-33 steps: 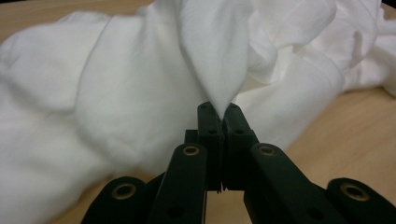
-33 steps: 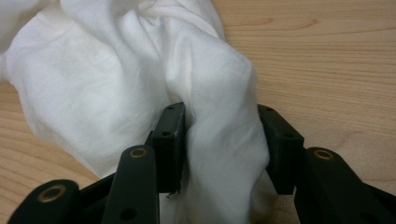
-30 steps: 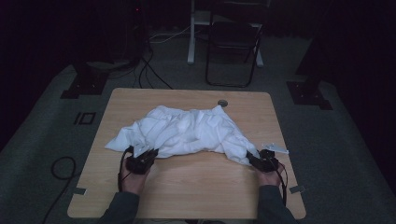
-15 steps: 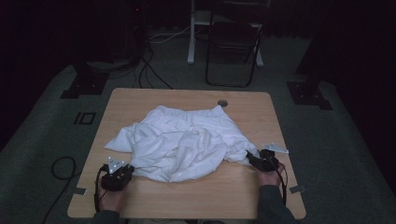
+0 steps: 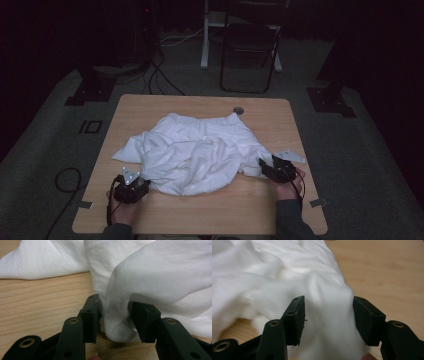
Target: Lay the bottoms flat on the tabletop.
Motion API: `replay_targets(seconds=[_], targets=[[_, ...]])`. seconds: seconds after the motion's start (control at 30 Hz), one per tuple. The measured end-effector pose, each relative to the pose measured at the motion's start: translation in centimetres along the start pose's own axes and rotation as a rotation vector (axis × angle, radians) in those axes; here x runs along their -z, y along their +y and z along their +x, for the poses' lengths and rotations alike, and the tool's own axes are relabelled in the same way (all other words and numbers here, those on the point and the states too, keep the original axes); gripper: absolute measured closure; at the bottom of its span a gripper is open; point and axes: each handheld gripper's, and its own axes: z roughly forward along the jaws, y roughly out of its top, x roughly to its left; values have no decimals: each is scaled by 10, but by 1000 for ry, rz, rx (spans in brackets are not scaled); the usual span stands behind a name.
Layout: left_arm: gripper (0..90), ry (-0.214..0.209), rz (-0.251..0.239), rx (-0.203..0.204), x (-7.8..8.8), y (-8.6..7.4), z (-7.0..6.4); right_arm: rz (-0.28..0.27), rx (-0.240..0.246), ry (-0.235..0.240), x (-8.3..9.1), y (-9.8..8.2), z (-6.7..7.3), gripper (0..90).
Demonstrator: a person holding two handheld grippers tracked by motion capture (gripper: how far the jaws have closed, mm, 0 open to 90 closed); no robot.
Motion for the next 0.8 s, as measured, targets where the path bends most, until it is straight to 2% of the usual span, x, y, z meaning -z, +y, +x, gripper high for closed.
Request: replay_targets(seconds=[0.07,0.1,0.13,0.27,0.33,0.47,0.5,0.63,0.8], targets=[[575,0,-4,6,-1,0,1,-10,31,5,2,6,8,430],[574,0,-4,6,-1,0,1,-10,31,5,2,6,8,430],[572,-1,-3,7,-1,0,1,-15,53,15,3,11,15,421],[565,2,-1,9,-1,0,1,-26,68,47,2,17,26,425],[557,1,-2,18,-1,0,2,-29,90,87,-4,24,39,432],[544,2,0,27,-1,0,2,-20,133,123,-19,34,56,449],[543,2,2,28,-1,0,3,-17,135,133,-24,37,59,453],[542,7,1,24,-1,0,2,-14,92,185,-46,52,71,473],[542,5,1,24,-2,0,2,18,89,210,-74,68,85,475]])
